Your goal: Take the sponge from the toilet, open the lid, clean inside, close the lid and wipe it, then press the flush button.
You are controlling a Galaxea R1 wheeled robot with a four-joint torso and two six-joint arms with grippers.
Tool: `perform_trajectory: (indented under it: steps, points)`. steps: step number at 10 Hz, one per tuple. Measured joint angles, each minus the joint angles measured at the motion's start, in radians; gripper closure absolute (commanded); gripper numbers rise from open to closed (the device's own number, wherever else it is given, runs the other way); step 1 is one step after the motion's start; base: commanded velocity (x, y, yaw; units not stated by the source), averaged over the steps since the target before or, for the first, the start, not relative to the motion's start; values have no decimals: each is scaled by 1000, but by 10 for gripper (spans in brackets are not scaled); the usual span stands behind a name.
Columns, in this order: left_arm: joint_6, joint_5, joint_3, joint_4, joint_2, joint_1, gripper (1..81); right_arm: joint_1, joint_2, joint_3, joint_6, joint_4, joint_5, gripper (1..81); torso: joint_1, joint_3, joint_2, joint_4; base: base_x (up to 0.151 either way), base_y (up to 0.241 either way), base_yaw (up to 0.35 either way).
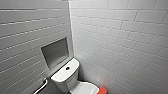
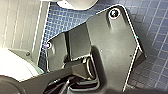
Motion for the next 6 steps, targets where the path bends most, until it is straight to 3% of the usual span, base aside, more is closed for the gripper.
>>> perform_trajectory:
  steps: [3,6]
  points:
    - [0,2,0,0,0,0,10,17,-48,46,44,0,94,10,40,-74,-64,0,0,0,0]
    - [0,-1,-36,0,6,-1,10,107,-116,53,74,3,129,10,111,-179,-175,0,0,0,0]
